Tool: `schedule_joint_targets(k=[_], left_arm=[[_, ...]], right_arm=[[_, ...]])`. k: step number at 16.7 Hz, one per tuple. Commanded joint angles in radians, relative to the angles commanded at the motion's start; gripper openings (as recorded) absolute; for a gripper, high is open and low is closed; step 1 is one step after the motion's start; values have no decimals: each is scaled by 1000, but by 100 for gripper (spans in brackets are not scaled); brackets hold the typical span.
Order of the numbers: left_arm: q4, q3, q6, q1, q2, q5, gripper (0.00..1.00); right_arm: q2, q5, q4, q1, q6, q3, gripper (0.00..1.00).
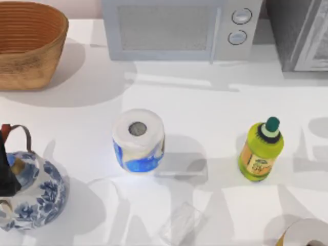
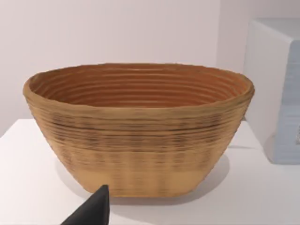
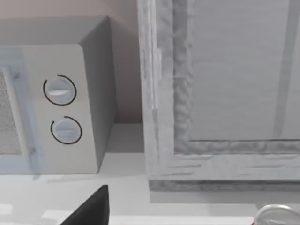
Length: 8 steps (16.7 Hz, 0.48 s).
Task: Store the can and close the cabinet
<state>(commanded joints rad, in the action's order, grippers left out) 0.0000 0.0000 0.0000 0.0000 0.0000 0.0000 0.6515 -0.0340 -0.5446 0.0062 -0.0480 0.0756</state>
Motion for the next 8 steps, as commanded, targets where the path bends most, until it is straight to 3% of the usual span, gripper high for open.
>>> schedule_joint_targets(k=[8], left_arm=[[0,0,0,0,0,0,100]], right_arm=[[873,-72,-664,-89,8,103,100]])
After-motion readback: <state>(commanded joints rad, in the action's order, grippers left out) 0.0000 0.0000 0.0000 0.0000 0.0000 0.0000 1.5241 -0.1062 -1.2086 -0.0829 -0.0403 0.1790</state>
